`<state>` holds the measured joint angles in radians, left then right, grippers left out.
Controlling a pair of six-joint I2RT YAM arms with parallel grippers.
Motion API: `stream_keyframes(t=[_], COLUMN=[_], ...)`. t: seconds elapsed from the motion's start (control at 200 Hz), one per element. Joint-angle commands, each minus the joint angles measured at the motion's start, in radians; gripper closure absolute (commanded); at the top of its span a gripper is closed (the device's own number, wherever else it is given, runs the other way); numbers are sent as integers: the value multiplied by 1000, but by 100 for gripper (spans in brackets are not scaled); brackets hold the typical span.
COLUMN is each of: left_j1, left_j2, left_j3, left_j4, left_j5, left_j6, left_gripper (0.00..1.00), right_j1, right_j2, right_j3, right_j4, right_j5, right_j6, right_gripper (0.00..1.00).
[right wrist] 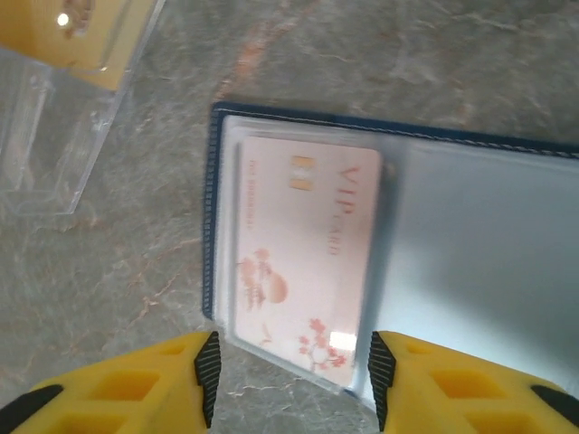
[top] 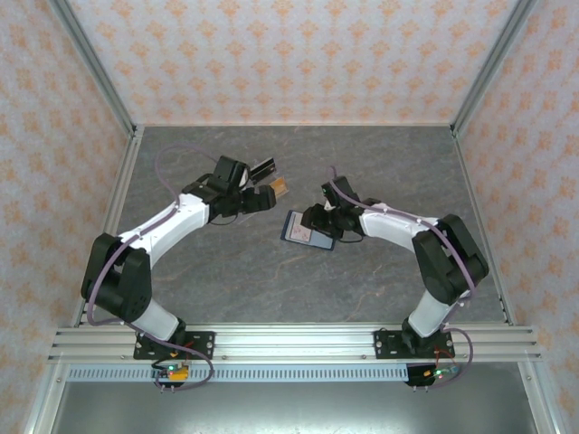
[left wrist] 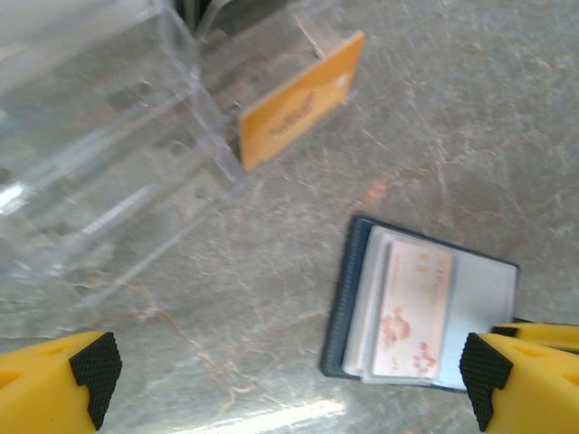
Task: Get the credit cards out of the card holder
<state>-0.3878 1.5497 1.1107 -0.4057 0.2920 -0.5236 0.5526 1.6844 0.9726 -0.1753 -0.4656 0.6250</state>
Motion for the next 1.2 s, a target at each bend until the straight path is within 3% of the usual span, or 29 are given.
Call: stream_keyframes(t=[0.0,0.17,0.3,0.51,0.646,0.756,1.191], left_j1=[-44,-88,-106,-138,-147,-148,-152], left_j2=[47,137,217,308,345,384,451], left_j3=[7,48,107,171,192,208,222], left_j4=[57,81,55,43,42,34,18], left_j5=[40,74,101,113,114,99,38], left_j6=[-63,-95,-115,-128,-130,-130,-148], left_gripper=[1,9,24,37,51,63,79], right_j1=[-6,-10,-15,-28,-32,-35,-43], right_j2=[15,55,69,88,106,125,119], right_j3=[-29,-18,-17,-8,-2,3,-11], right_j4=[120,133,123,106,110,125,168], right_j5=[16,10,30,43,31,-2,-28], right_j6=[153,182,185,173,163,156,148], right_gripper=[56,62,65,69,70,77,79])
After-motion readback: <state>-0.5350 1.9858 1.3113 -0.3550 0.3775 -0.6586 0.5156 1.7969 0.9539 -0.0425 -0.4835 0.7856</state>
